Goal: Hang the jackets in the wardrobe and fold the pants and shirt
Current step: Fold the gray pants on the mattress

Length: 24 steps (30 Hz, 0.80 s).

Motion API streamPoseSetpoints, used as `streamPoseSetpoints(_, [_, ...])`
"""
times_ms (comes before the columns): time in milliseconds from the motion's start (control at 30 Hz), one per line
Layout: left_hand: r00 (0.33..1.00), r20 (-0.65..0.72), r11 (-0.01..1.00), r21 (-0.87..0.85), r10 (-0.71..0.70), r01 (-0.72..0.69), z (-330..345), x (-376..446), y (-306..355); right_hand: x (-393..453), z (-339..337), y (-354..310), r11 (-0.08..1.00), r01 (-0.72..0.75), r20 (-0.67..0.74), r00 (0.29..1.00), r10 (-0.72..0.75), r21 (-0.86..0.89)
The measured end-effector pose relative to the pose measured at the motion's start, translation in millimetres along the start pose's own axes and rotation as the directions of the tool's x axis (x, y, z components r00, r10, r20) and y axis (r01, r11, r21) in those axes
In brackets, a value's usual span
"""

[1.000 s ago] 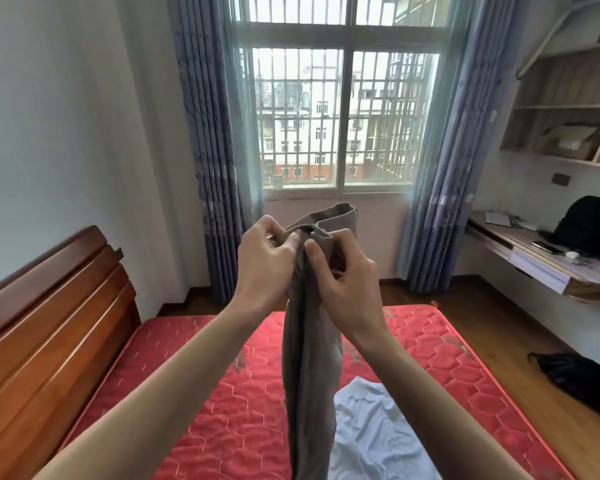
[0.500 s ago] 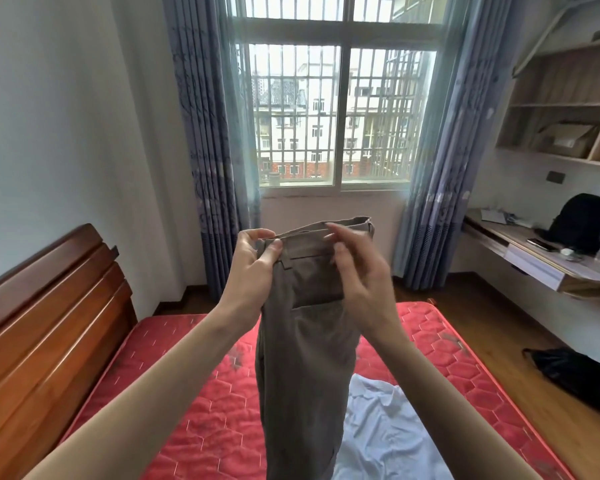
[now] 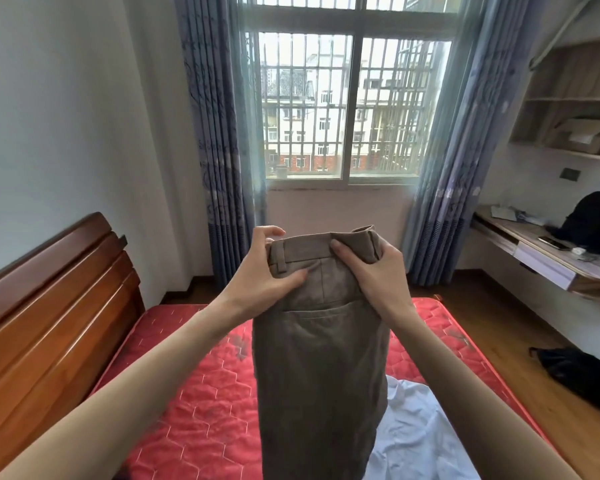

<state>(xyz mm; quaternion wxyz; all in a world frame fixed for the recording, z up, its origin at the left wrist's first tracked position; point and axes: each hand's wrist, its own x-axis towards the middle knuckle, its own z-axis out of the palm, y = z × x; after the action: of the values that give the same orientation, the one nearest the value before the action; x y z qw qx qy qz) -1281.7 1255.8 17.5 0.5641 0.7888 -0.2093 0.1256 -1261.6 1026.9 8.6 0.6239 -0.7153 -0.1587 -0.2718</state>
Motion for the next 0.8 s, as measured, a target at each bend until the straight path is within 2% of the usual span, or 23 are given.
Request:
streamPoseSetpoints(100, [1.000,0.004,1.000,0.022,-0.010,0.010,-8.1,3.3,1.4,0.0,4.0,-1.8,0.996,-0.032,0.055,0.998,0.037,-0.082])
streamPoseSetpoints(200, [1.000,-0.005,1.000,-0.007,-0.008,0.008,-13.2,7.2,4.8,4.5,1.0,-5.5,0.994,-0.107,0.144,0.983,0.111,-0.033])
streamPoseSetpoints(300, [0.998,-0.049,0.992,-0.125,-0.033,0.026,-16.8,11.4,3.9,11.2,-15.5,-2.4,0.968,-0.246,0.392,0.895,0.212,0.037])
streamPoseSetpoints(367, [0.991,-0.079,0.952,-0.297,-0.106,0.078,-21.0,11.6,-1.6,16.5,-25.7,1.4,0.953,-0.302,0.493,0.834,0.248,0.033])
streamPoseSetpoints(433, [0.982,-0.059,0.915,-0.377,-0.178,0.144,-23.5,8.5,-6.6,21.6,-25.4,6.2,0.958,-0.281,0.432,0.871,0.233,0.049])
streamPoseSetpoints(533, [0.992,0.012,0.970,-0.211,-0.125,0.124,-22.0,12.0,-16.9,27.9,-9.8,11.5,0.973,-0.205,0.301,0.939,0.166,0.102])
streamPoseSetpoints(633, [0.992,-0.013,0.981,-0.151,-0.124,0.121,-29.1,29.1,-22.0,39.7,6.5,13.2,0.981,-0.180,0.300,0.942,0.152,0.069])
streamPoseSetpoints(733, [0.990,-0.047,0.983,-0.131,-0.136,0.129,-45.6,54.4,-27.0,63.5,15.4,6.8,0.971,-0.239,0.434,0.875,0.215,0.002])
streamPoseSetpoints(800, [0.983,-0.065,0.972,-0.174,-0.170,0.157,-54.7,74.3,-31.4,89.0,17.0,-4.3,0.958,-0.272,0.578,0.769,0.274,-0.092])
